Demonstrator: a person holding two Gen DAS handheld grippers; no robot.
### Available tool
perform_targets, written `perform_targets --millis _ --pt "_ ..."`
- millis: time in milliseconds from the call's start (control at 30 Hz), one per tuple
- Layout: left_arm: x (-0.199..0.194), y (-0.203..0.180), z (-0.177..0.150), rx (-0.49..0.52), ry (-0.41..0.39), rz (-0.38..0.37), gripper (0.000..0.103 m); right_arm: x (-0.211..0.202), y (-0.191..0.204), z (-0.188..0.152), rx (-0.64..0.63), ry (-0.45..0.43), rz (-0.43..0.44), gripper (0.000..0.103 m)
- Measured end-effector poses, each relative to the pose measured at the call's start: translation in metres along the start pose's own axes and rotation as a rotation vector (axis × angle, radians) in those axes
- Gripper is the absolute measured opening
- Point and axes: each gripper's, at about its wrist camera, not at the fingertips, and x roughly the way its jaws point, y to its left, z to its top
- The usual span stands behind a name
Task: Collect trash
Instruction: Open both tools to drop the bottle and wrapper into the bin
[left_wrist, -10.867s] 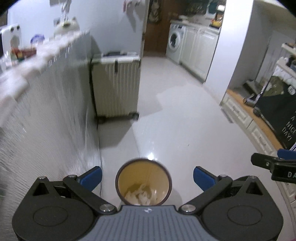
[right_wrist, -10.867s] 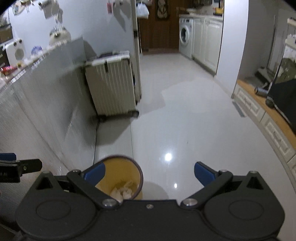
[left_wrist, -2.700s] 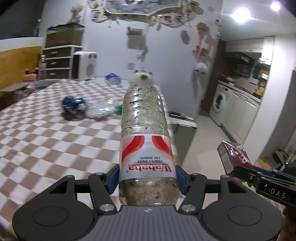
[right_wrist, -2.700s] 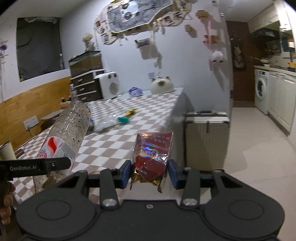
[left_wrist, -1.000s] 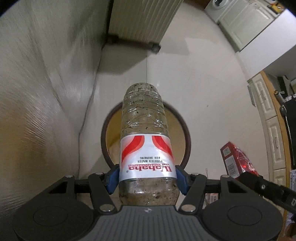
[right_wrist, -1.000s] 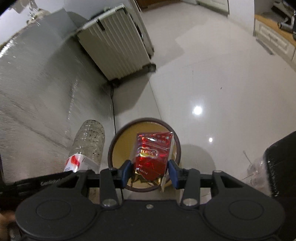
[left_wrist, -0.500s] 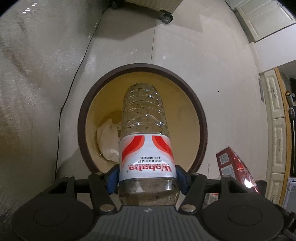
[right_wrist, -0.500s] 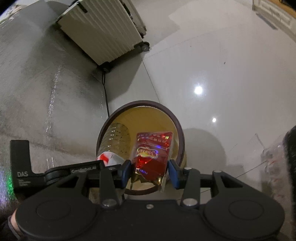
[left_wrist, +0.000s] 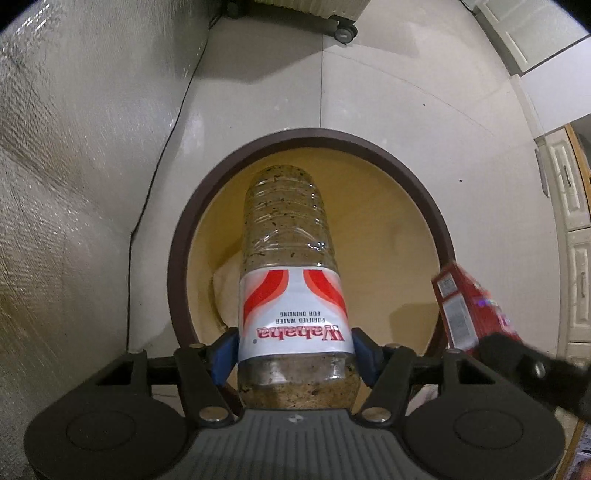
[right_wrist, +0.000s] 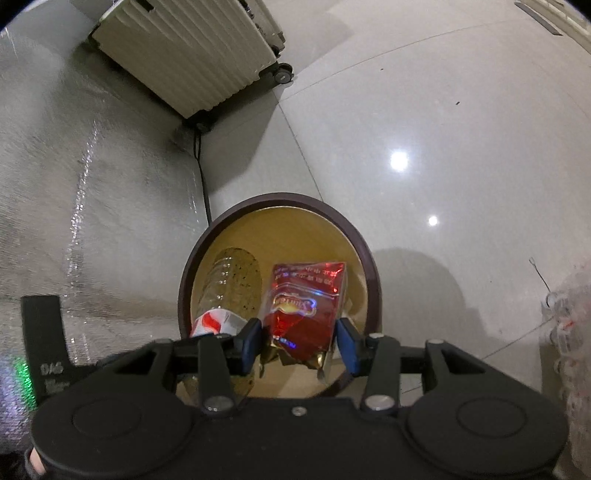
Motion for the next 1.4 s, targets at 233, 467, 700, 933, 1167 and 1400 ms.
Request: perform_targets --millis 233,467,700,933,1167,1400 --pt "-0.010 -0.004 -0.003 0.043 -0.036 0.020 0.076 0.021 0.017 0.020 -0.083 0.002 -0.061 0.046" --pt "-0.015 -0.006 -0.007 0.081 -0.048 0.038 0.076 0.035 0.022 0.028 -0.117 0.026 -0.095 0.046" --pt "-0.024 -0.002 -0.019 0.094 -0.051 0.075 0.076 0.050 0.024 0.026 -0.125 0.052 -0.074 0.053" --pt "-0.031 0.004 -0.023 0.129 -0.058 0.115 0.079 0.056 0.016 0.012 -0.111 0.131 -0.063 0.075" --pt "-0.037 0.004 -0.019 0.136 -0.071 0.135 0.090 0.044 0.005 0.002 -0.120 0.165 -0.063 0.076" --pt "-0.052 0.010 -0.020 0.141 -0.056 0.189 0.103 0.027 0.004 -0.003 -0.141 0.149 -0.057 0.090"
